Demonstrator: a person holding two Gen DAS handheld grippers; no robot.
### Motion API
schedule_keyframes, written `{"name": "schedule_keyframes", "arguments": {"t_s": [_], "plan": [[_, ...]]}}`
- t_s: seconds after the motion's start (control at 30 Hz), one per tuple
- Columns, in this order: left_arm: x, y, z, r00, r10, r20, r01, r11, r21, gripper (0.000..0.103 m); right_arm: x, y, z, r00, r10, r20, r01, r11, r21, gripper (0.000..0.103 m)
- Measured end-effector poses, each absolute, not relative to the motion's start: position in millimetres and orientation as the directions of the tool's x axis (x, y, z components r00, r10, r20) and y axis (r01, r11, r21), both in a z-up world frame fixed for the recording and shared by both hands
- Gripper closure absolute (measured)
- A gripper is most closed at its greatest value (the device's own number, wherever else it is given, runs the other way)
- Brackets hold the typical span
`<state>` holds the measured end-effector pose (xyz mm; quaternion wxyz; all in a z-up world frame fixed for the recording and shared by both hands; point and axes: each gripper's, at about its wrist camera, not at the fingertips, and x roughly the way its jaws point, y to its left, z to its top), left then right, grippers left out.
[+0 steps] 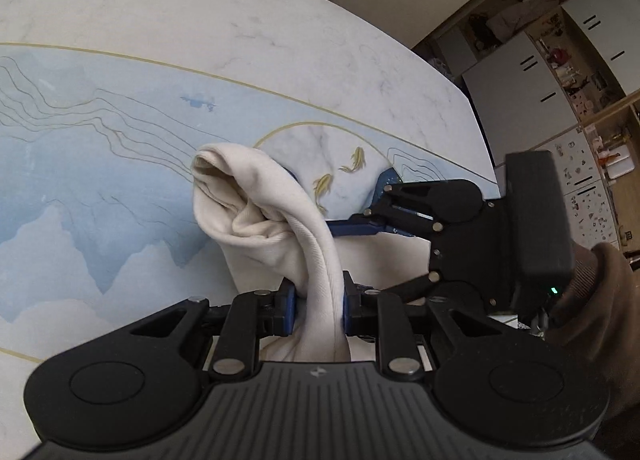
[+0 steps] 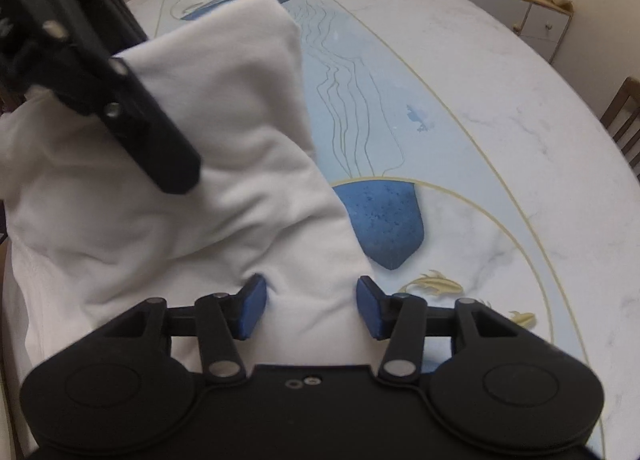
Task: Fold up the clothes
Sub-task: 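Lift the bundle with the left tool while the right tool releases it, then lower the bundle onto the table and open the left tool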
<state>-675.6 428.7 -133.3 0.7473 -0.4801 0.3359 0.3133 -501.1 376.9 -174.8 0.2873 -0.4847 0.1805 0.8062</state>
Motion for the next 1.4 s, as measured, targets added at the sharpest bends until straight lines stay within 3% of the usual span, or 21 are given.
{"name": "schedule_keyframes", "arguments": {"t_s": [0.13,0.3,0.53,0.73,0.97,1.07,1.2,1.33,1.4], "plan": [[-665.8,421.8,-128.7,0.572,0.140,-0.808,-0.795,0.338,-0.504,0.084,-488.6,339.9,-157.0,-0.432,0.250,-0.867,-0.578,-0.814,0.054,0.000],[-650.3,410.2,-122.0,0.568,0.130,-0.813,-0.793,0.349,-0.499,0.084,-499.7,290.1,-175.8,-0.429,0.205,-0.880,-0.514,-0.856,0.052,0.000],[-617.0,396.5,-114.9,0.538,0.110,-0.835,-0.802,0.373,-0.467,0.084,-487.0,260.3,-177.1,-0.418,0.353,-0.837,-0.641,-0.767,-0.003,0.000],[-563.9,384.5,-117.1,0.515,0.083,-0.853,-0.793,0.424,-0.438,0.084,-447.9,206.2,-168.5,-0.449,0.351,-0.822,-0.730,-0.674,0.111,0.000],[-487.2,375.2,-163.9,0.435,0.037,-0.900,-0.788,0.500,-0.360,0.083,-442.4,175.7,-196.5,-0.432,0.391,-0.812,-0.823,-0.539,0.178,0.000],[-473.3,372.9,-185.8,0.444,-0.028,-0.895,-0.751,0.534,-0.389,0.071,-433.3,172.1,-191.6,-0.436,0.425,-0.793,-0.851,-0.480,0.211,0.000],[-485.7,377.9,-178.8,0.562,-0.141,-0.815,-0.663,0.513,-0.545,0.038,-406.5,164.3,-173.3,-0.412,0.469,-0.781,-0.881,-0.425,0.210,0.000],[-530.5,393.0,-145.0,0.695,-0.168,-0.699,-0.579,0.447,-0.682,0.033,-376.0,159.4,-149.0,-0.380,0.535,-0.754,-0.906,-0.380,0.187,0.000],[-553.0,400.6,-128.0,0.753,-0.177,-0.633,-0.528,0.412,-0.743,0.023,-358.8,157.1,-134.7,-0.384,0.569,-0.727,-0.909,-0.370,0.190,0.000]]}}
